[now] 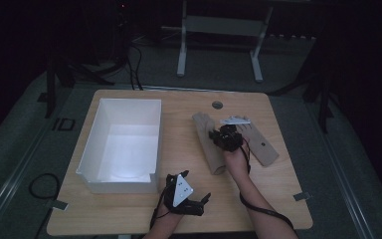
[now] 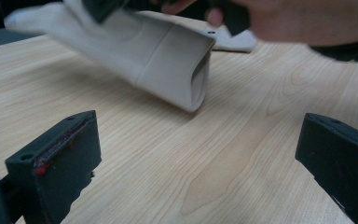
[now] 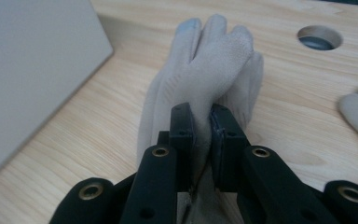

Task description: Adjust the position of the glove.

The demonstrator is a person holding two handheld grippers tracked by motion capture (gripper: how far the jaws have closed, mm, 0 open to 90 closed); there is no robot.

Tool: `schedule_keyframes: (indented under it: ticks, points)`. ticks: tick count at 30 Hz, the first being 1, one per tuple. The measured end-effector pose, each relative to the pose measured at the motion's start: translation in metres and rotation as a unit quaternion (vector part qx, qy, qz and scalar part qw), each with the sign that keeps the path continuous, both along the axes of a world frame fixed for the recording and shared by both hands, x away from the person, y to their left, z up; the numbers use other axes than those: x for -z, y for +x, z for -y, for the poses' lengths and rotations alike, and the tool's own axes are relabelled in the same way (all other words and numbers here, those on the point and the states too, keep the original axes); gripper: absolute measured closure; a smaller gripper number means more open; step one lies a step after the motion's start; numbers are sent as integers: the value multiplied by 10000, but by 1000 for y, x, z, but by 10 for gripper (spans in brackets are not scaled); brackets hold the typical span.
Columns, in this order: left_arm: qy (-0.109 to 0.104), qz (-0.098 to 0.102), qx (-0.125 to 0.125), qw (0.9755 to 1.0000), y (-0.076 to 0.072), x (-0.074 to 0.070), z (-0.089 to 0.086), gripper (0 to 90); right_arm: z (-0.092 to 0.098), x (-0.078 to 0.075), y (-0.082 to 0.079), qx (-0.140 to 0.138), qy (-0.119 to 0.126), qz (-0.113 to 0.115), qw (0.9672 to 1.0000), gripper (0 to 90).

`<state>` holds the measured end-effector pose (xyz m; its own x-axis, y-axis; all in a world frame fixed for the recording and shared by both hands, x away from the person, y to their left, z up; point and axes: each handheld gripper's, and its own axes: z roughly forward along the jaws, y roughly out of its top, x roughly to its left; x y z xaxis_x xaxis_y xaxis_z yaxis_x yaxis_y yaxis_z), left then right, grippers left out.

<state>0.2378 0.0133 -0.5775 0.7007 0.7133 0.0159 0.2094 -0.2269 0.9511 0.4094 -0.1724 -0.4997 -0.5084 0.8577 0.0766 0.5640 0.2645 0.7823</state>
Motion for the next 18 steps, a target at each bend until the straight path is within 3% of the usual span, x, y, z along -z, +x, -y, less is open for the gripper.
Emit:
schedule_keyframes:
  ticks: [6, 10, 14, 16, 18]
  points:
    - [-27, 26, -45, 10000, -1, 0, 0, 4, 11, -21, -16, 433, 237, 108, 9987, 808]
    - [-46, 104, -85, 9999, -3, 0, 0, 4, 16, -22, -28, 685, 319, 131, 9971, 808]
    - [-2, 176, -92, 9998, -4, 0, 0, 4, 18, -7, -39, 917, 290, 122, 9953, 807]
    - [14, 195, -92, 9998, -5, 0, 1, 4, 16, 4, -41, 996, 160, 93, 9949, 807]
    - [18, 200, -89, 9998, -5, 1, 1, 4, 16, 16, -39, 1055, 315, -102, 9939, 807]
